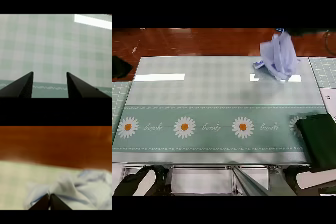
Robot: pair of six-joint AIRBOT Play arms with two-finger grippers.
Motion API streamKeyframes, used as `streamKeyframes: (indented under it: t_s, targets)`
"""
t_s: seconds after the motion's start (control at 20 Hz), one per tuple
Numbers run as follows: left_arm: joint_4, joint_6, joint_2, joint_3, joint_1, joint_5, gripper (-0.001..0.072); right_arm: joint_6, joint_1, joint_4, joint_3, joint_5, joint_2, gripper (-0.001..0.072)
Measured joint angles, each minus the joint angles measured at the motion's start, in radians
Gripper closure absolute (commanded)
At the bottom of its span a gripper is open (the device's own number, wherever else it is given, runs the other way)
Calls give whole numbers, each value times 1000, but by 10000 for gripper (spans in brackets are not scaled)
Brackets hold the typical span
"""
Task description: Fold the shirts.
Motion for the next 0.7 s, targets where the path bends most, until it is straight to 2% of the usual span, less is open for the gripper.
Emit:
streamKeyframes:
  t_s: [0.35,0.7]
  targets:
    - [-162,4,402,-440,9,12,199,-113,108,100,21,-47,302,695]
    - [-278,6,499,-584,10,19,199,-153,333,147,23,28,436,695]
